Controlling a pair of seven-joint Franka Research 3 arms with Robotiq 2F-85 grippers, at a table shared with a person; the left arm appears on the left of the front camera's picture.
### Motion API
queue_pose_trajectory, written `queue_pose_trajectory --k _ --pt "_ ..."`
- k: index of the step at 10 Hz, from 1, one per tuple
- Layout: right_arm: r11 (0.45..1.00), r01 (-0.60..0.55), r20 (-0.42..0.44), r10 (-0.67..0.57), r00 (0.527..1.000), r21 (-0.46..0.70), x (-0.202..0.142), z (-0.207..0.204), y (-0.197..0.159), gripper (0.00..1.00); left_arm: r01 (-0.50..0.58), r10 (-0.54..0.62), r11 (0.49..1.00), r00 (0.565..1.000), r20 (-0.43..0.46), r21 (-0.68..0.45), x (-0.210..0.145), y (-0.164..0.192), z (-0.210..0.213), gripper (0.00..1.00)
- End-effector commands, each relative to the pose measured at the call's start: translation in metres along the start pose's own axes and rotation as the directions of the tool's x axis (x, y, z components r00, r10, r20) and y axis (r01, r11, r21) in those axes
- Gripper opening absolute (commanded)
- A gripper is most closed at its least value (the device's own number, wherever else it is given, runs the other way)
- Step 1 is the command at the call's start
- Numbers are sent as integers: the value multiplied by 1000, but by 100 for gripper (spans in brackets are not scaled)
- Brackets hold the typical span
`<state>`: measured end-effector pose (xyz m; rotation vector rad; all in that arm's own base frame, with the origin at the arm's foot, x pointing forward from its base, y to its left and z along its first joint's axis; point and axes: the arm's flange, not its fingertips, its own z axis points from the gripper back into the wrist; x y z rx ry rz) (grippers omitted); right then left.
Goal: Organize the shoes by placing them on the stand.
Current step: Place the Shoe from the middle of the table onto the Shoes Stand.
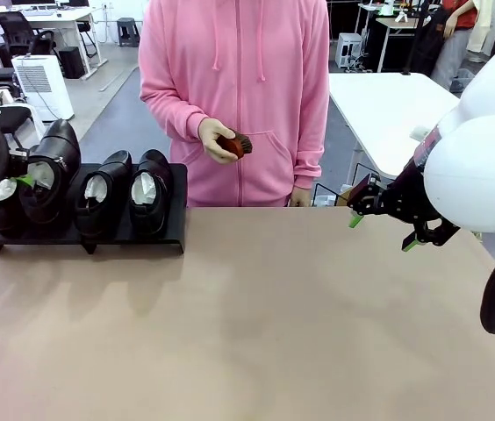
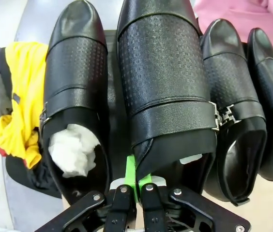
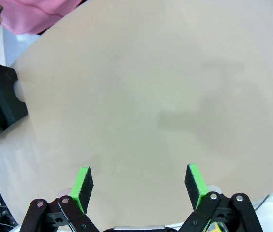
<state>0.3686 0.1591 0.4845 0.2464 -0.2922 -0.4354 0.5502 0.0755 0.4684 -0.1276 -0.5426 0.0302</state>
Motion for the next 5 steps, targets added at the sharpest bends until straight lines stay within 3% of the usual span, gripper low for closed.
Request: queue_pose_trajectory --k 1,5 --pt "1000 -14 -16 15 1000 25 4 0 1 100 13 -12 1000 999 34 -23 8 6 -4 0" --pt "1000 -14 -16 15 1000 25 4 0 1 100 3 -3 999 1000 9 -36 4 -3 -20 0"
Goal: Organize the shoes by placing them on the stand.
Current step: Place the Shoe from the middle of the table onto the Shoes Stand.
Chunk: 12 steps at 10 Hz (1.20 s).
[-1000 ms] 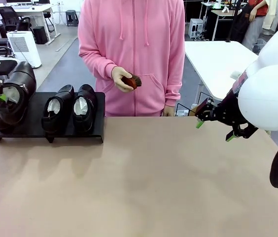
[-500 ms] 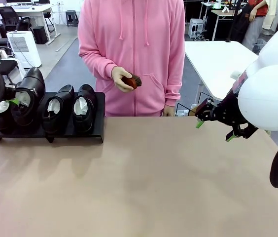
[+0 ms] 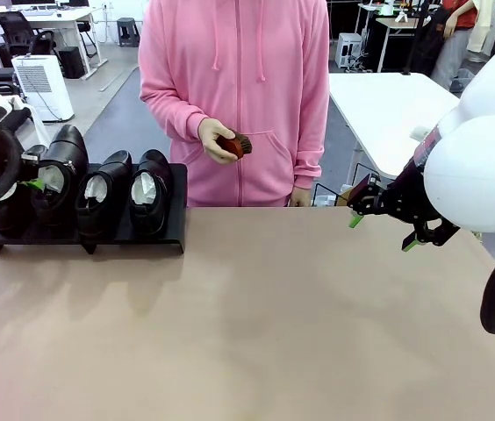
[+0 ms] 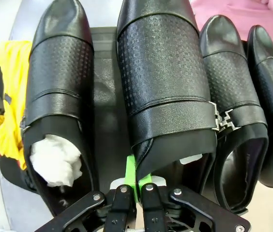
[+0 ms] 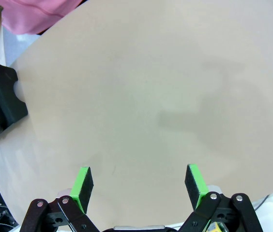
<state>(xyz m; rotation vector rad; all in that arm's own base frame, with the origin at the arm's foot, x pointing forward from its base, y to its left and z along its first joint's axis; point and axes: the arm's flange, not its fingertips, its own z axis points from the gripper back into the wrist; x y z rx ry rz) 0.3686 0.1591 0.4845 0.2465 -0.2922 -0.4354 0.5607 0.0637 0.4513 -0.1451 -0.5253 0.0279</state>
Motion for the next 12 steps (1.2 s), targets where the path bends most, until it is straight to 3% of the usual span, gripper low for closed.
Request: queue_pose_trajectory --k 1,5,8,10,12 --pt "1000 -14 -16 15 1000 25 4 0 1 100 -9 9 1000 1000 22 -19 4 7 -2 0" --pt "1000 -14 -16 15 1000 25 4 0 1 100 -37 37 999 999 4 0 -2 8 -10 2" --pt "1000 -14 -16 15 1000 25 4 0 1 100 -24 23 1000 1000 -14 -5 -4 8 -6 59" --pt "1000 -14 -16 15 1000 25 4 0 1 100 18 -18 1000 1000 19 3 -1 -1 10 59" --pt "1000 -14 -16 15 1000 25 4 0 1 100 -29 29 999 1000 -10 43 -4 -16 37 59"
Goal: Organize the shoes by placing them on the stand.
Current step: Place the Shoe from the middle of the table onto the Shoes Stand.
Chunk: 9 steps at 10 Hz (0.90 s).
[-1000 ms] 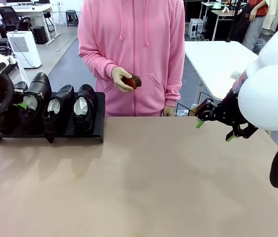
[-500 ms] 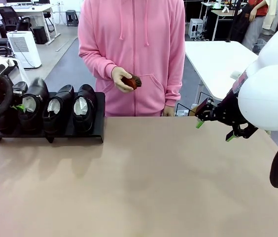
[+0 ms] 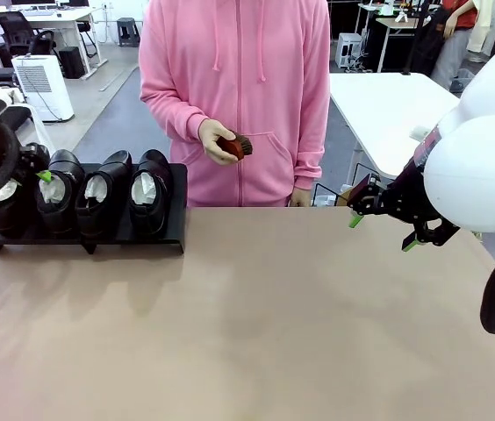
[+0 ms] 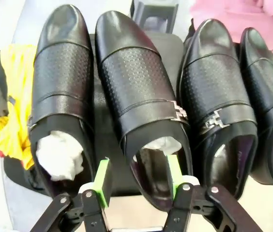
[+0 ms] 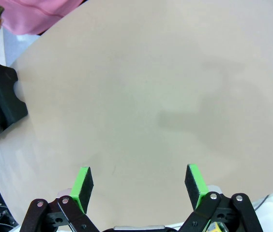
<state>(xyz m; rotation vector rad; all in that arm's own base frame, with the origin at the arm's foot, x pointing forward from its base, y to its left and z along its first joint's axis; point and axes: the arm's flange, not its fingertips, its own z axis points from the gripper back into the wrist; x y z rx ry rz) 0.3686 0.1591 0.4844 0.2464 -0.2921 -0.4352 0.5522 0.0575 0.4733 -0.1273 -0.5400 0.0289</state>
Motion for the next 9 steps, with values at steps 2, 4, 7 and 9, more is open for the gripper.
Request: queue_pose_trajectory --k 2,4,7,9 --pt "1000 -14 -16 15 1000 26 4 1 1 100 -57 60 997 995 -82 43 -13 -14 38 59" --pt "1000 -14 -16 15 1000 26 4 1 1 100 -60 62 998 991 -119 15 -21 -22 60 59" --pt "1000 -14 -16 15 1000 26 4 1 1 100 -49 50 999 994 -102 14 -15 -18 50 59" --pt "1000 -14 -16 15 1000 26 4 1 1 100 -49 50 999 994 -102 14 -15 -18 50 59"
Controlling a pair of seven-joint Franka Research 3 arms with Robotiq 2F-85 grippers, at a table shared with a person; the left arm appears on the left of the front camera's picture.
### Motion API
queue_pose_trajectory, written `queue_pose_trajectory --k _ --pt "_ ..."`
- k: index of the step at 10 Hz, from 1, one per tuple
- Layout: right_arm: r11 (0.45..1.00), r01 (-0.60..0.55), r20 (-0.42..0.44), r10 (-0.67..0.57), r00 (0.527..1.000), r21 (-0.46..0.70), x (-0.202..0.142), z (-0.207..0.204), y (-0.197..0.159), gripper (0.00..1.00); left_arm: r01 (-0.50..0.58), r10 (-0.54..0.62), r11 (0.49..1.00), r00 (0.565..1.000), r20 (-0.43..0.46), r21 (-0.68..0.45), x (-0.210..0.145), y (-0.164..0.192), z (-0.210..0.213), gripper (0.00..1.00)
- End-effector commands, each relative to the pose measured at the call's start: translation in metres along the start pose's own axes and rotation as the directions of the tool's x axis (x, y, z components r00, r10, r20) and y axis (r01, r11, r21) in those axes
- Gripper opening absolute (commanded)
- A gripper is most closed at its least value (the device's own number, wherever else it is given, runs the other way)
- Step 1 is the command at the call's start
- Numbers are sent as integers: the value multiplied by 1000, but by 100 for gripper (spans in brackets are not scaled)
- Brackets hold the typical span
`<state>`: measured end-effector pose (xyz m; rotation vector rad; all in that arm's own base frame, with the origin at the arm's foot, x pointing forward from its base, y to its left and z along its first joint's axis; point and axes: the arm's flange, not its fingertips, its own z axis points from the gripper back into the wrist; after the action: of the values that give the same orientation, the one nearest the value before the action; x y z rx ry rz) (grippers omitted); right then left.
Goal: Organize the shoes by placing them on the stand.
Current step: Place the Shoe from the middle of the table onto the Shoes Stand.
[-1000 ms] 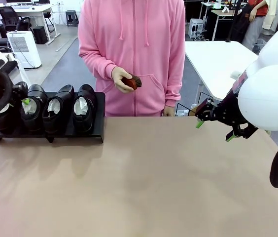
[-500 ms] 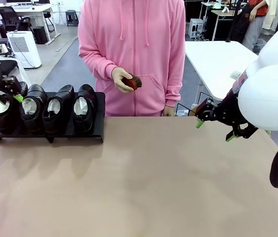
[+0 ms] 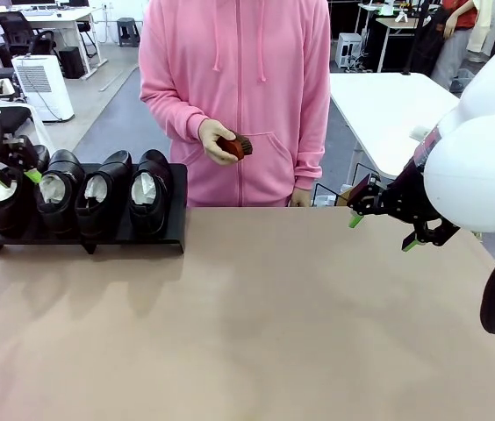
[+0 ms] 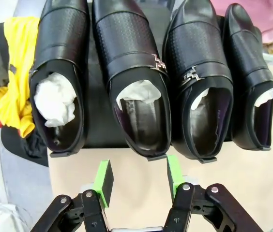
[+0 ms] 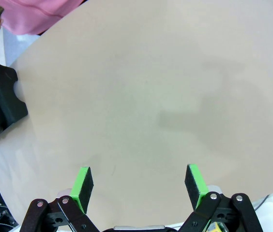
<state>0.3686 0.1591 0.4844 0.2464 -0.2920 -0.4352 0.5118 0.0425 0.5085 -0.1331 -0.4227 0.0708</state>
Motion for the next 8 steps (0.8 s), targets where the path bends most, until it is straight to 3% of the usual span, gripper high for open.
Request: queue_pose_trajectory --k 1,8 --pt "1000 -14 -15 15 1000 26 4 1 1 100 -1 1 1000 1000 12 3 3 2 1 59" --pt "1000 -14 -15 15 1000 26 4 1 1 100 -1 1 1000 1000 12 3 3 2 1 59"
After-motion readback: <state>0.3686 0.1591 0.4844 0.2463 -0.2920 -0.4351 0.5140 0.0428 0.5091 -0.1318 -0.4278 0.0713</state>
